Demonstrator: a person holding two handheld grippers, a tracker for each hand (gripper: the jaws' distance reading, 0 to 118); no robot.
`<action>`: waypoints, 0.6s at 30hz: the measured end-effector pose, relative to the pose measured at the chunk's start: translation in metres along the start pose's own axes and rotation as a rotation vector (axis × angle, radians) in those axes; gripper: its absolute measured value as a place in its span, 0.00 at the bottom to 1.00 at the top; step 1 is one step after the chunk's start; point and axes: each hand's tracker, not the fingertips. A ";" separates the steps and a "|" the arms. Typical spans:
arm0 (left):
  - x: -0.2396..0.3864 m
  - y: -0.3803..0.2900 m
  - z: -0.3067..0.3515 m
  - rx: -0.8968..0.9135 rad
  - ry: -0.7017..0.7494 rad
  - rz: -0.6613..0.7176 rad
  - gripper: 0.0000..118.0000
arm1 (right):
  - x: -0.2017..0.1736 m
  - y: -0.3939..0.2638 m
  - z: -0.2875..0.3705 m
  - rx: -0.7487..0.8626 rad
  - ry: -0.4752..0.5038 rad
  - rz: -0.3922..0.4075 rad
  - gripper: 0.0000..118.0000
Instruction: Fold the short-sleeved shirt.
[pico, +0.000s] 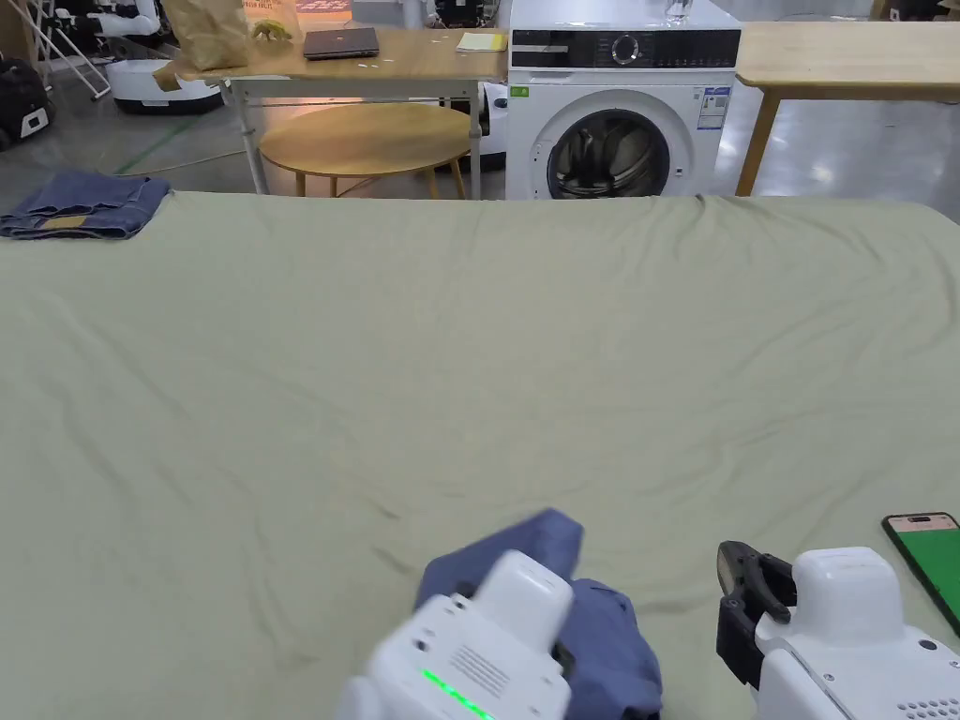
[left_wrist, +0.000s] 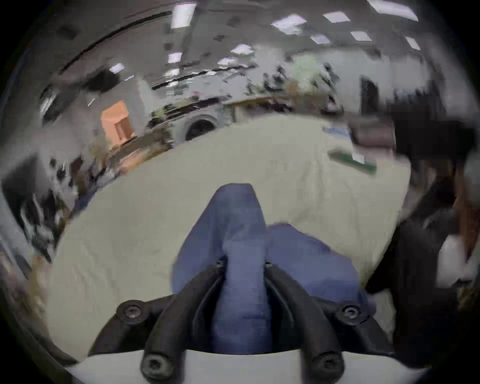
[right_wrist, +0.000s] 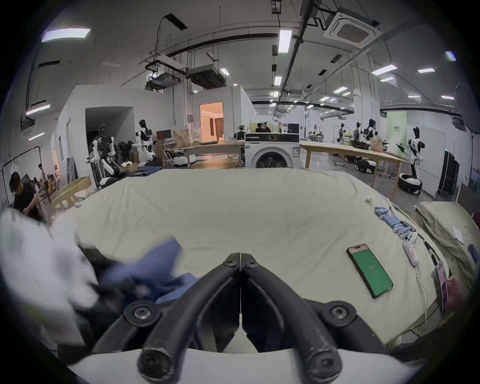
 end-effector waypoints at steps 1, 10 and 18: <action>0.018 -0.005 -0.013 -0.034 0.020 -0.071 0.08 | 0.005 -0.001 0.003 0.003 -0.007 -0.007 0.00; -0.012 0.022 0.024 0.125 -0.185 0.266 0.83 | 0.038 -0.011 0.013 -0.001 -0.037 -0.043 0.00; -0.095 -0.005 0.024 0.051 -0.259 0.676 0.14 | 0.042 -0.013 0.007 -0.026 -0.002 -0.076 0.00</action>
